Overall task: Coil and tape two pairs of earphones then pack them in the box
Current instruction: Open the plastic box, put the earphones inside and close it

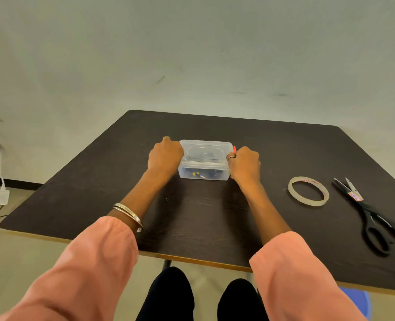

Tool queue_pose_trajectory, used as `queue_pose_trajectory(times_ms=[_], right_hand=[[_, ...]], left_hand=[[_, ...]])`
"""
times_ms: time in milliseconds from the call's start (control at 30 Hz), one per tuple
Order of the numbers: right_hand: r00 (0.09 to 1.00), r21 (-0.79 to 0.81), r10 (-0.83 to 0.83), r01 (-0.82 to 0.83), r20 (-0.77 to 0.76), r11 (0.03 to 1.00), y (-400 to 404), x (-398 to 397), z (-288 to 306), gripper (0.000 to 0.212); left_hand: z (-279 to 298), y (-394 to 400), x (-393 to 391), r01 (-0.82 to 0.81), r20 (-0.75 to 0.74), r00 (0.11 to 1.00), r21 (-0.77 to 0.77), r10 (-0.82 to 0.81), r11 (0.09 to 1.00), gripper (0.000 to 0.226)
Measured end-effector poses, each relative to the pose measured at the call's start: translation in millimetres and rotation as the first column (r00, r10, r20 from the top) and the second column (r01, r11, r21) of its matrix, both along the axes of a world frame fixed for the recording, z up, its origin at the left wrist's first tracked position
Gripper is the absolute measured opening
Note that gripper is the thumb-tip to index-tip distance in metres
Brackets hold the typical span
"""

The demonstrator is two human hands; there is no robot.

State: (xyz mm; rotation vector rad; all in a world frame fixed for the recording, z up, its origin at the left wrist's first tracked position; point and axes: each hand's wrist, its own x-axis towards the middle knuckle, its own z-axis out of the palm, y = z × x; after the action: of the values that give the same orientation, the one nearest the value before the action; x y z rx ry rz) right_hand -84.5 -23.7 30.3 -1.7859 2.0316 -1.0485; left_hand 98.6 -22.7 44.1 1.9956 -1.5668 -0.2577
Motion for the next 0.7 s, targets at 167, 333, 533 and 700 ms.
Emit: queue_pose_trajectory(times_ms=[167,333,533,700], right_hand=[[0.941,0.071,0.027,-0.054,0.337,0.996,1,-8,1,0.028],[0.817,0.032,0.003,-0.026,0.576,0.999,2,-28,13,0.006],[0.746,-0.030,-0.055,0.100,0.664,0.995,-8,-93,40,0.017],[0.734,-0.076,-0.084,0.182,0.674,0.980,-14,-167,53,0.012]], left_hand=[[-11,7,8,0.024,-0.384,0.922,-0.065,-0.047,0.998,0.045],[-7,4,-12,0.081,-0.715,0.682,-0.136,-0.155,0.987,0.034],[19,-13,-64,0.281,-0.851,0.421,-0.205,-0.312,0.938,0.028],[32,-28,-132,0.410,-0.933,0.260,-0.125,-0.247,0.904,0.040]])
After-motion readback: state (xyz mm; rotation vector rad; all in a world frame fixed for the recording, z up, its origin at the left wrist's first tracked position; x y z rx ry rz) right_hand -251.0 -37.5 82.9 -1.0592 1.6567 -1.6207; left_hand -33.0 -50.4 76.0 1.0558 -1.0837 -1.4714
